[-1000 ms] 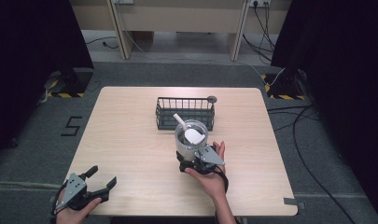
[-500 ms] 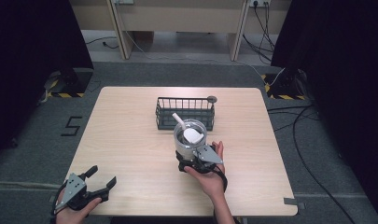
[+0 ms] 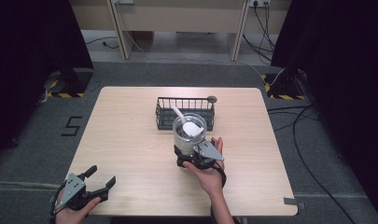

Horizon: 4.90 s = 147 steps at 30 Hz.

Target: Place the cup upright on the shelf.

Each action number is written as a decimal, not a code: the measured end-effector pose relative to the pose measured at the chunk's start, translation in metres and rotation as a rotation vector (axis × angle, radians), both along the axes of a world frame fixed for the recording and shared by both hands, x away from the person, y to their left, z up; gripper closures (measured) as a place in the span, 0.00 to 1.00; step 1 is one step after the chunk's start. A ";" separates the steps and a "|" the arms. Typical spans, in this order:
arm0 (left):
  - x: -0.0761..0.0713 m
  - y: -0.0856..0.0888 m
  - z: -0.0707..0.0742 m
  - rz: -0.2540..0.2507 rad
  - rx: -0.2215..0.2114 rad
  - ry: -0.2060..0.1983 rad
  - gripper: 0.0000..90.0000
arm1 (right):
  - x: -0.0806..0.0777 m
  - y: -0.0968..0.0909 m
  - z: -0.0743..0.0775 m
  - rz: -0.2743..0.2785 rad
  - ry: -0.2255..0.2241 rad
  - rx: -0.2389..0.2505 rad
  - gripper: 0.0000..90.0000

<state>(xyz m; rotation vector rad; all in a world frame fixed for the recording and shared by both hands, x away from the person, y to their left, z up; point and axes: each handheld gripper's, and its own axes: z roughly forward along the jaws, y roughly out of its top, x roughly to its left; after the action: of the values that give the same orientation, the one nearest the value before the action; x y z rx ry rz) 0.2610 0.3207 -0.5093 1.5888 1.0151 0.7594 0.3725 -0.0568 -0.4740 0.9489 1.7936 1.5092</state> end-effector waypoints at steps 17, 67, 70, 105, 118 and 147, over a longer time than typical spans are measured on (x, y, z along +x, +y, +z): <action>-0.001 0.001 0.001 0.003 -0.005 -0.005 0.17 | 0.010 0.006 0.028 -0.014 -0.032 0.030 0.11; 0.000 0.002 0.001 0.009 -0.022 -0.007 0.17 | 0.076 0.003 0.092 -0.104 -0.080 0.045 0.11; 0.000 0.002 0.001 0.009 -0.024 -0.006 0.17 | 0.081 0.004 0.096 -0.107 -0.083 0.043 0.11; 0.001 0.003 0.001 0.020 -0.031 -0.007 0.17 | 0.125 0.009 0.116 -0.150 -0.056 0.045 0.11; 0.001 0.004 0.001 0.024 -0.036 -0.009 0.17 | 0.147 0.018 0.116 -0.157 -0.032 0.043 0.11; 0.001 0.004 0.001 0.020 -0.034 -0.011 0.17 | 0.183 0.029 0.096 -0.183 0.022 0.048 0.11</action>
<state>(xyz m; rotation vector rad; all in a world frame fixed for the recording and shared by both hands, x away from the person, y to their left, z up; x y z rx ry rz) 0.2617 0.3243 -0.5080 1.5460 1.0329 0.7600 0.5559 -0.0282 -0.3777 1.1249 1.6428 1.4369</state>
